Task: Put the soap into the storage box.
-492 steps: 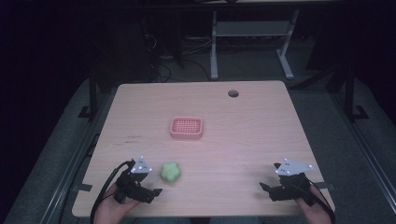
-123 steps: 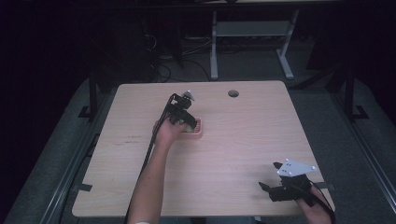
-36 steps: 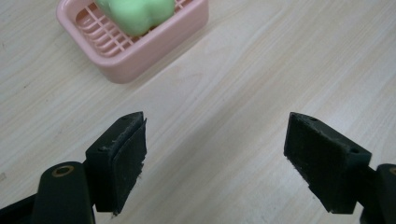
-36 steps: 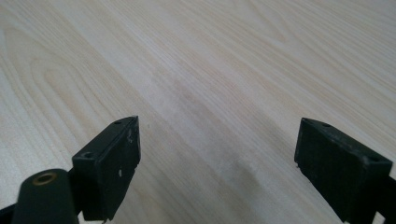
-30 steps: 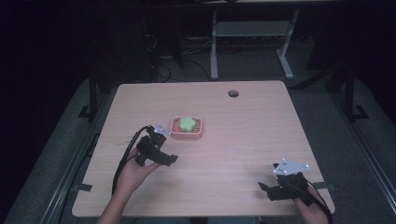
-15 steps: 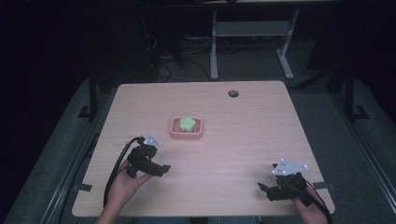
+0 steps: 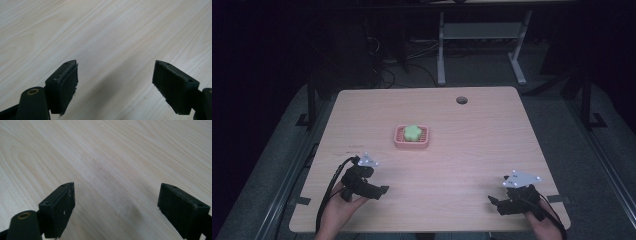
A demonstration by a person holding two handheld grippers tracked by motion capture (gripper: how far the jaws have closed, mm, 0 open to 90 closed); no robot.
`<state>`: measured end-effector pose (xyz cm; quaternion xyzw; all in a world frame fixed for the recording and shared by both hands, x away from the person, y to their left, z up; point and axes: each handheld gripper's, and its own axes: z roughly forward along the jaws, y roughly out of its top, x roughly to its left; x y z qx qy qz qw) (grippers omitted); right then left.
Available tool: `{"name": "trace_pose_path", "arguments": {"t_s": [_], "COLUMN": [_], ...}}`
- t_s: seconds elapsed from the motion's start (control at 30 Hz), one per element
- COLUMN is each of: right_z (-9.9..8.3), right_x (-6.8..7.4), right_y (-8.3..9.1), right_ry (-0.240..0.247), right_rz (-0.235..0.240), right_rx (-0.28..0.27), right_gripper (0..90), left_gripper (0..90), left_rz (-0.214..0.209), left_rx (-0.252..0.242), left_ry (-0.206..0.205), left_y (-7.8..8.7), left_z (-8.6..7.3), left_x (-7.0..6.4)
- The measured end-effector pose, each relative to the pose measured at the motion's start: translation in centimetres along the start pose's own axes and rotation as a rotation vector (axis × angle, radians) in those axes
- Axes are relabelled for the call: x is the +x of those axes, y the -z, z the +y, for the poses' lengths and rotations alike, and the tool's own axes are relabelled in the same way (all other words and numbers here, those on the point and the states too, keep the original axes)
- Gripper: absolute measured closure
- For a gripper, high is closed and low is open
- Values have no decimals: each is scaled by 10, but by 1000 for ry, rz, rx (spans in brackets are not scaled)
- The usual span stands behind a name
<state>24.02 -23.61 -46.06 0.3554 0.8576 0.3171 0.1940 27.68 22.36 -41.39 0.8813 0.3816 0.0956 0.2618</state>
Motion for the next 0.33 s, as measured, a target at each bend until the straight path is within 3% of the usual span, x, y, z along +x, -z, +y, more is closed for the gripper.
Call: {"name": "trace_pose_path", "arguments": {"t_s": [0.2,0.33], "right_z": [0,1], "right_x": [0,1], "right_y": [0,1], "right_ry": [0,5], "right_rz": [0,-1], "right_rx": [3,-1], "right_gripper": [138,138], "left_gripper": [205,206], "left_rz": [10,29], "left_rx": [-54,-53], "left_ry": [16,6], "left_y": [-1,-7], "left_z": [-14,-22], "left_x": [-1,0]}}
